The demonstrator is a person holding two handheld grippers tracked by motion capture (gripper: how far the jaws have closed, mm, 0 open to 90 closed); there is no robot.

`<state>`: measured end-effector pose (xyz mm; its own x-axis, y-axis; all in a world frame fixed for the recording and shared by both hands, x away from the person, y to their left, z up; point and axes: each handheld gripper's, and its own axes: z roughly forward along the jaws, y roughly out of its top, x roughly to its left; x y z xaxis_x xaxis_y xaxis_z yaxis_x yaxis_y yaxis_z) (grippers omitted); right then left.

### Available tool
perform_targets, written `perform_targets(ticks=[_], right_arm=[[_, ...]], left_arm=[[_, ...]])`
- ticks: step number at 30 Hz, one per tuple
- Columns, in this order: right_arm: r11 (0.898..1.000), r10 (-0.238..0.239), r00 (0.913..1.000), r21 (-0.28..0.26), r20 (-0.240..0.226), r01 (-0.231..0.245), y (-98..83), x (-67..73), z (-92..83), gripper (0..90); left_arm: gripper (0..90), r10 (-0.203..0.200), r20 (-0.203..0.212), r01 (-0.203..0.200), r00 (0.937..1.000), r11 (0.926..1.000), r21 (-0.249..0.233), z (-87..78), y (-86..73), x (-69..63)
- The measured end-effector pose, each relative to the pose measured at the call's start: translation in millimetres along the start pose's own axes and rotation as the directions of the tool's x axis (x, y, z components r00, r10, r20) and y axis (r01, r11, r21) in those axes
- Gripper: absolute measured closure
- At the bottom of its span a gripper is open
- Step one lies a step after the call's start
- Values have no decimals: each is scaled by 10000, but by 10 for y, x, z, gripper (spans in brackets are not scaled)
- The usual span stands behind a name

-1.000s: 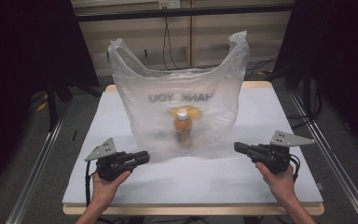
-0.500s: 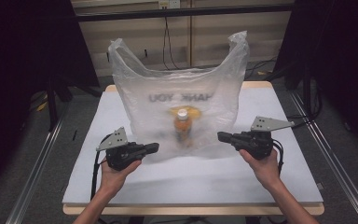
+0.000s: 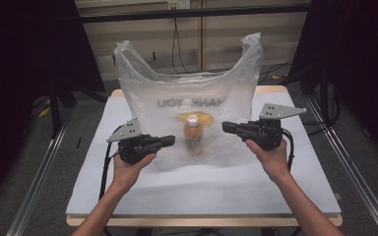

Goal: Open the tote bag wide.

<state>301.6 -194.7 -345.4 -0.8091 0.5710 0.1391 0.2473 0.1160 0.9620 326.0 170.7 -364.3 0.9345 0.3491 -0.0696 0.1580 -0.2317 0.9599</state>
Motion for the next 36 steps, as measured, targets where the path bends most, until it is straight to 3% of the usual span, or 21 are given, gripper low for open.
perform_targets(ticks=[5,6,9,15,26,36], right_arm=[[10000,-61,10000,-77,-4,61,168,-54,89,900],[9993,-366,9993,9,95,366,271,-64,127,900],[9984,-532,9986,174,63,531,416,-97,179,900],[9979,-609,9981,206,33,608,552,-141,289,900],[9965,-826,9962,176,260,822,862,-273,483,900],[9983,-580,9960,-10,679,582,1110,-422,565,900]], left_arm=[[900,131,-132,-134,9998,9997,-208,9,179,60],[900,157,-178,-162,9997,9995,-253,9,222,74],[900,242,-106,-246,9996,9991,-338,20,342,129],[900,463,-270,-473,9986,9981,-390,77,539,224],[900,340,-346,-364,9988,9968,-715,138,816,401],[900,205,-558,-259,9982,9948,-988,214,1161,578]])
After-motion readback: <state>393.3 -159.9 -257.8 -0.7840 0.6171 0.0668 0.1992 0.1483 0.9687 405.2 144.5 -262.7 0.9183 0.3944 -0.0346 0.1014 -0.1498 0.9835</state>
